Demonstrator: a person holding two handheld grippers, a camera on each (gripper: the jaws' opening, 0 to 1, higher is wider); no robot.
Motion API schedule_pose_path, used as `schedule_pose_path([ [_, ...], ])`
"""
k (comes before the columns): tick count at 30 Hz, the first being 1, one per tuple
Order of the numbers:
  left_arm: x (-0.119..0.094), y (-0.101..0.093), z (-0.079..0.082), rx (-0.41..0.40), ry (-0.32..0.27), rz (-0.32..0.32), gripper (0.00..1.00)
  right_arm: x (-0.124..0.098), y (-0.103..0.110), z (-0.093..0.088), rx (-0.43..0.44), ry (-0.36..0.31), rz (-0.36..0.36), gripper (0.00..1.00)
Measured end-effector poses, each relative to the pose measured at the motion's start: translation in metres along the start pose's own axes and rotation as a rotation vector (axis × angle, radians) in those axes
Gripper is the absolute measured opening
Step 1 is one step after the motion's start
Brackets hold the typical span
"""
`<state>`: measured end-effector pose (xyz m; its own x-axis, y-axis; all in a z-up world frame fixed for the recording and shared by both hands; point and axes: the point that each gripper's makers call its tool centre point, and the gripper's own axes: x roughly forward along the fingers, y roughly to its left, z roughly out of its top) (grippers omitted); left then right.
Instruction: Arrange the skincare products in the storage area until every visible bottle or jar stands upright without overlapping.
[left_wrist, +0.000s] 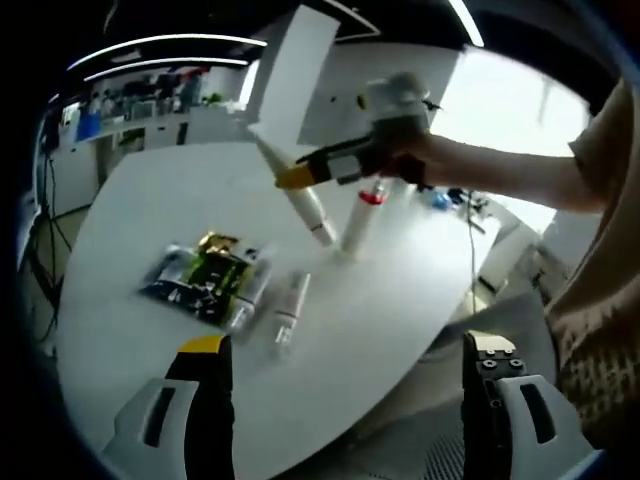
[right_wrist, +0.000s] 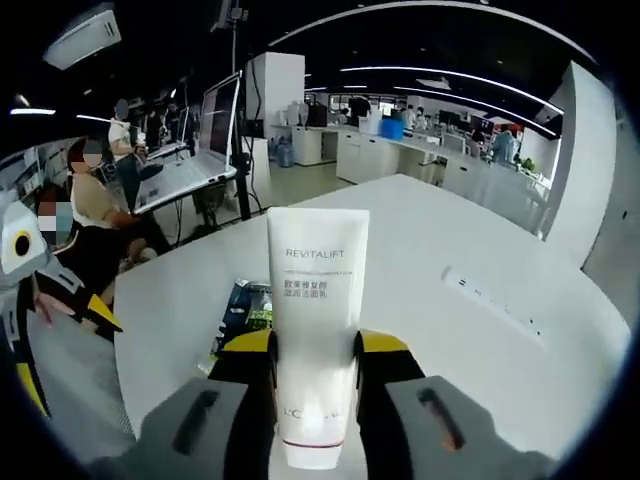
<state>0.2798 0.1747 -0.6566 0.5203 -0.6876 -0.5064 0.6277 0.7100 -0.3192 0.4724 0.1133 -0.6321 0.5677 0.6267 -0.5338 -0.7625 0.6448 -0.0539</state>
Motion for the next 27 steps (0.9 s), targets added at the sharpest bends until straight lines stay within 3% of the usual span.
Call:
schedule_pose_path([
  [15,0.020,-0.018,0.033,0.054,-0.041,0.006,0.83,-0.053,0.033,0.016,0.075,-0.095,0.001,0.29],
  [20,0.028,-0.024,0.053,0.077,-0.099,0.011,0.74,-0.069,0.044,0.021,0.094,-0.128,0.001,0.29],
  [27,0.040,-0.031,0.070,0.117,-0.131,0.023,0.64,-0.084,0.063,0.018,0.123,-0.149,0.008,0.29],
])
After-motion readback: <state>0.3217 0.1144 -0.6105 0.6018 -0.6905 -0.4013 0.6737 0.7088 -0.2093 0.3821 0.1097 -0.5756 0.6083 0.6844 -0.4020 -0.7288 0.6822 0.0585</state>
